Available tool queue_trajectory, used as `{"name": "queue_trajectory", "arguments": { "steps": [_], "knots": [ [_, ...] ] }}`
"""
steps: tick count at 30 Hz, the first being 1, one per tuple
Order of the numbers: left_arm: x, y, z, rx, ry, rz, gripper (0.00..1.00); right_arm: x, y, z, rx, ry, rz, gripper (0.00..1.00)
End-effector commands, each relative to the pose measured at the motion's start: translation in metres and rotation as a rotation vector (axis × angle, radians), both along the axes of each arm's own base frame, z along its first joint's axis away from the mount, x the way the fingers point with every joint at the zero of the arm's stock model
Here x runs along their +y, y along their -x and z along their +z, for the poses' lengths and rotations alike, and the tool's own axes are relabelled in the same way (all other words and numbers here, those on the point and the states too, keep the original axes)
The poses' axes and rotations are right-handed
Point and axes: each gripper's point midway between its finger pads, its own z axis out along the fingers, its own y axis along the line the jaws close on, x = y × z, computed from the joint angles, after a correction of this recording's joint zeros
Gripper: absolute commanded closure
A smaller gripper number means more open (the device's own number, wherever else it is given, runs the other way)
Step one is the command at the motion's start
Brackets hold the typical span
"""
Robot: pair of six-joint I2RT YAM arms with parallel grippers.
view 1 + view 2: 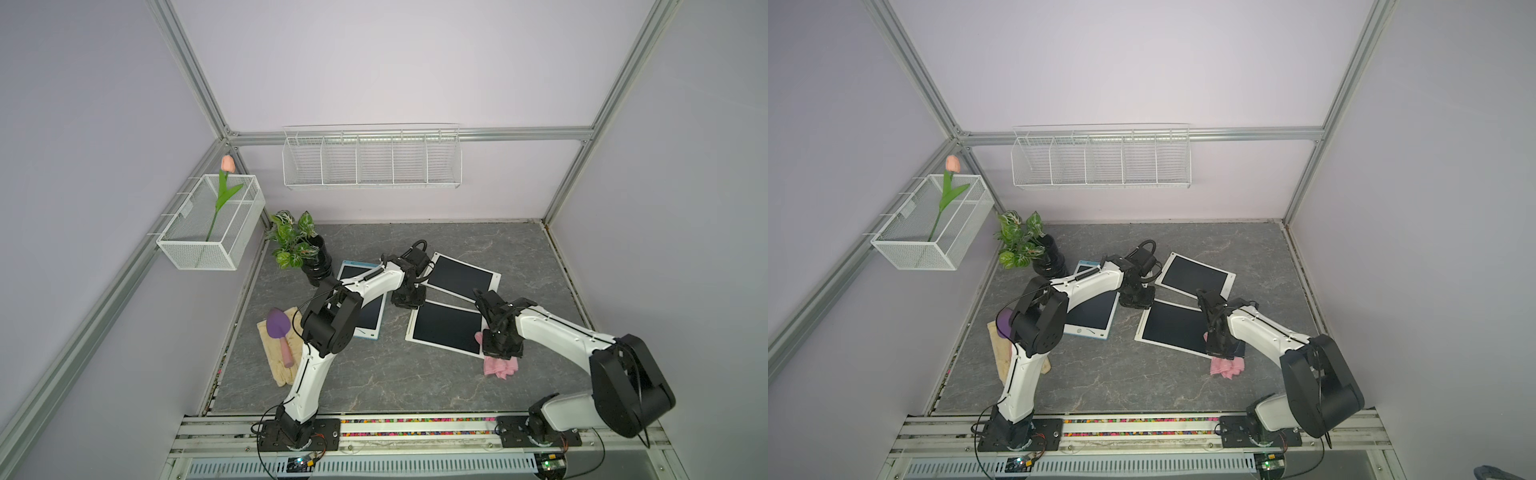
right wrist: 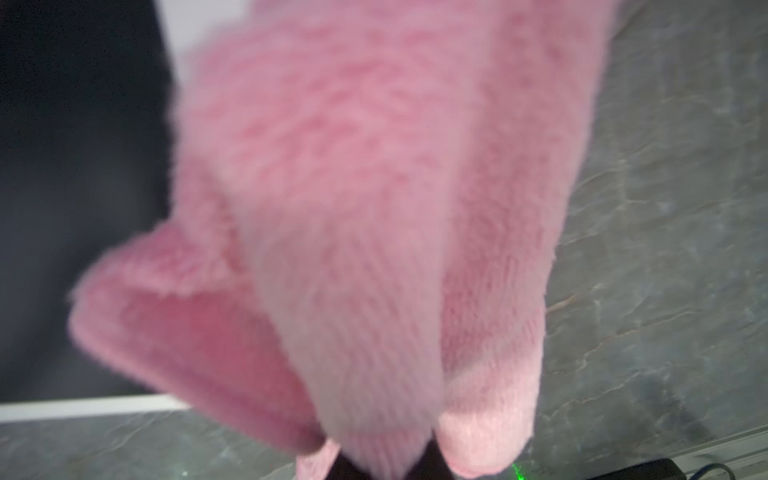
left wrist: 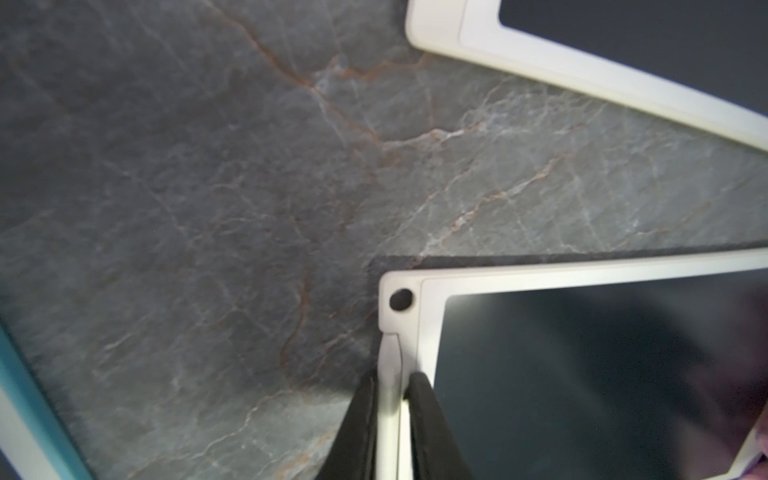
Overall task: Wipe the drawing tablet
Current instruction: Wipe the dirt from the drawing tablet.
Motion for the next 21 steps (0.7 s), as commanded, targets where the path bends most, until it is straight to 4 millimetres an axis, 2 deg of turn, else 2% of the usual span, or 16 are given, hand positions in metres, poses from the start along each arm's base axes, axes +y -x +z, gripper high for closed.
{"name": "queue_trajectory", "arguments": {
  "steps": [1,3,5,8,12,14,17,20,21],
  "knots": [
    [0.047,0.030,-0.070,0.143,-0.224,0.013,0.82,0.043,-0.013,0.008,-0.027,-0.034,0.044,0.93],
    [0.047,0.030,-0.069,0.142,-0.225,0.013,0.82,0.060,-0.022,0.007,-0.032,-0.051,0.049,0.93],
    [0.048,0.030,-0.070,0.143,-0.228,0.013,0.82,0.057,-0.027,0.004,-0.034,-0.059,0.028,0.93],
    [0.048,0.030,-0.070,0.143,-0.229,0.012,0.82,0.028,-0.023,-0.006,0.010,-0.031,-0.011,0.93],
    [0.049,0.030,-0.070,0.144,-0.229,0.012,0.82,-0.032,-0.002,-0.017,0.064,-0.010,-0.112,0.93],
    [0.049,0.029,-0.070,0.144,-0.230,0.013,0.82,-0.044,0.001,-0.014,0.042,-0.039,-0.155,0.93],
    [0.050,0.030,-0.071,0.147,-0.231,0.014,0.82,-0.032,-0.009,-0.006,0.019,-0.042,-0.125,0.93],
    [0.050,0.030,-0.072,0.149,-0.229,0.016,0.82,0.004,-0.026,0.000,-0.001,-0.052,-0.060,0.93],
    [0.049,0.030,-0.072,0.149,-0.229,0.016,0.82,0.016,-0.039,0.005,-0.019,-0.061,-0.049,0.93]
  ]
}}
